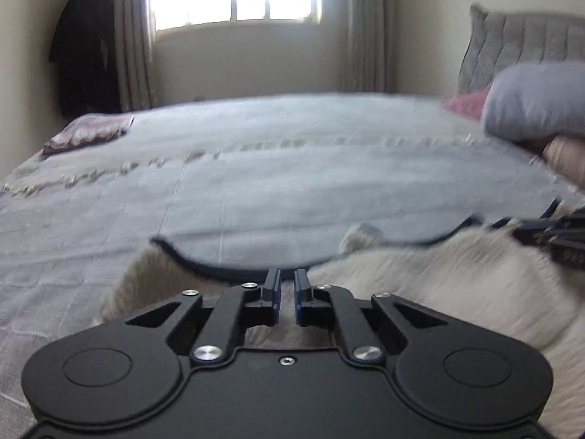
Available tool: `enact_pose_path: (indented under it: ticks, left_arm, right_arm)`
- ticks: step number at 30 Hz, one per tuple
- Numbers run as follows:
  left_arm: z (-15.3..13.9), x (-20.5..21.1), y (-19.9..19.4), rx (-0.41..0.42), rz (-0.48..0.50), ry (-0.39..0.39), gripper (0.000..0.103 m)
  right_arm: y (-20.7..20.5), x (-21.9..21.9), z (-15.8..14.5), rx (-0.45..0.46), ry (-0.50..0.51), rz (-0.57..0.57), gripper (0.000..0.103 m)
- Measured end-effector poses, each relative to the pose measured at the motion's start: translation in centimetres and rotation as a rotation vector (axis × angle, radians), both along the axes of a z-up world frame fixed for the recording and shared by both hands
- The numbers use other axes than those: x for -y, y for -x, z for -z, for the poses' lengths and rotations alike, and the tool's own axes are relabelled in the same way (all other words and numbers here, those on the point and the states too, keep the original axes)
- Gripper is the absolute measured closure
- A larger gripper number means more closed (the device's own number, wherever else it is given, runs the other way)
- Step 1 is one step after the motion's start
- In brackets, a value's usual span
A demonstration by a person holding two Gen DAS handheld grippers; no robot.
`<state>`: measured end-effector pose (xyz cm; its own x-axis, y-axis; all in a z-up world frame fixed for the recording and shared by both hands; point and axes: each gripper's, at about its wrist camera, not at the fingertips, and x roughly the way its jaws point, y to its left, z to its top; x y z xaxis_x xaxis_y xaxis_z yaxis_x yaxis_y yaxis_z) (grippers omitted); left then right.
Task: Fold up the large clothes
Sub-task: 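Lay the hem over the collar and open both grippers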
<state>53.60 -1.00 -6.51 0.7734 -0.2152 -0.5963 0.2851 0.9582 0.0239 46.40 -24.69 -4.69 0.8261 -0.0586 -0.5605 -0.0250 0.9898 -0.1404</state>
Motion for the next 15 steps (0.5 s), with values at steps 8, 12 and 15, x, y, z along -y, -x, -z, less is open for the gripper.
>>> enact_pose_path:
  ticks: [8, 12, 15]
  left_arm:
    - [-1.4, -1.1, 1.0, -0.041, -0.054, -0.011, 0.074]
    - [-3.9, -4.2, 5.8, -0.072, 0.079, 0.061, 0.011]
    - [-5.7, -6.7, 9.6, -0.086, 0.101, 0.099, 0.008]
  right_arm:
    - [-0.6, -1.1, 1.0, -0.11, 0.097, 0.024, 0.073]
    - [4.2, 1.7, -1.6, -0.061, 0.03, 0.048, 0.022]
    - [8.0, 5.0, -3.1, -0.087, -0.042, 0.039, 0.022]
